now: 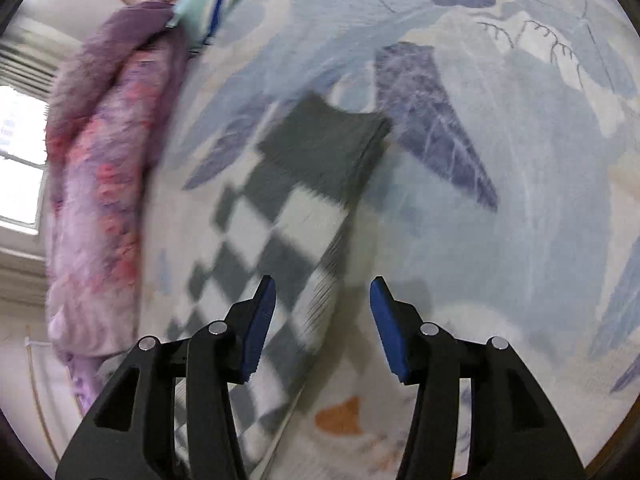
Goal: Fold large clothes
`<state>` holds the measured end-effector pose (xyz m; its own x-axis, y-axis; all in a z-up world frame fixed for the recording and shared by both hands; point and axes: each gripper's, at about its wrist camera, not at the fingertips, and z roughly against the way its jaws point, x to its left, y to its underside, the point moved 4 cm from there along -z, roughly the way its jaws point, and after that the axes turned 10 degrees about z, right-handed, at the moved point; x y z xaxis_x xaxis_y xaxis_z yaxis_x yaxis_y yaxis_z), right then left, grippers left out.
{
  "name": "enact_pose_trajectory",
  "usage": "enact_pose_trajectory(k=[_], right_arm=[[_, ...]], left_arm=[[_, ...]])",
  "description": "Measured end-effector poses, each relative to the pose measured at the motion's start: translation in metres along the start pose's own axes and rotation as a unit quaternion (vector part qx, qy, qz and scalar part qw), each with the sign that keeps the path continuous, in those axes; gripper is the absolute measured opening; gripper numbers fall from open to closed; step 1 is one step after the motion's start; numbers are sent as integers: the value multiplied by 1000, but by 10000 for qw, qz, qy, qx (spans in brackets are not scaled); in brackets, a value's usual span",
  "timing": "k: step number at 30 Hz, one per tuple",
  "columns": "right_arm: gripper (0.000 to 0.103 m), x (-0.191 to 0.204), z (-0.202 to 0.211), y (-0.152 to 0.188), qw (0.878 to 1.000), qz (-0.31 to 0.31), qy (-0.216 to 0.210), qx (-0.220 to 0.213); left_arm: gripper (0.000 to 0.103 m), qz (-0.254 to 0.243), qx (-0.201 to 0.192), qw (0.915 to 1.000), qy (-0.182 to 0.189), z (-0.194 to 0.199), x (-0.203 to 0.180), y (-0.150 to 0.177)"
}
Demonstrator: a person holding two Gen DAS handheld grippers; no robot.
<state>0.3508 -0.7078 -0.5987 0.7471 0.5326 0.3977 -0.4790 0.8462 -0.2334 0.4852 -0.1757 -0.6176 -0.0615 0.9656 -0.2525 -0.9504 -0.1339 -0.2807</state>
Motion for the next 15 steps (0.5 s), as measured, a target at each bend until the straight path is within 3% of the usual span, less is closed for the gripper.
enact_pose_trajectory(k=[1, 4, 6, 8, 9, 13, 15], right_arm=[[47, -1, -6, -4, 9999, -50, -75, 65], [45, -1, -13, -12, 9999, -99, -108, 31], [30, 8, -15, -18, 9999, 16, -169, -12], [23, 14, -16, -20, 9997, 194, -135, -25], [11, 16, -17, -21, 9997, 233, -92, -31], [7, 19, -9, -22, 9989, 372, -234, -155], [7, 29, 3, -20, 9974, 637, -102, -324]], left_arm=[[16, -81, 77, 9997, 213, -1, -7, 2], [19, -352, 220, 9986, 321, -6, -25, 7], [20, -460, 381, 9975, 377, -15, -33, 11], [21, -443, 656, 9960, 413, -28, -36, 16], [21, -435, 720, 9956, 402, -31, -36, 18], [22, -475, 875, 9941, 436, -41, -39, 22], [23, -437, 896, 9934, 575, -37, -39, 19]])
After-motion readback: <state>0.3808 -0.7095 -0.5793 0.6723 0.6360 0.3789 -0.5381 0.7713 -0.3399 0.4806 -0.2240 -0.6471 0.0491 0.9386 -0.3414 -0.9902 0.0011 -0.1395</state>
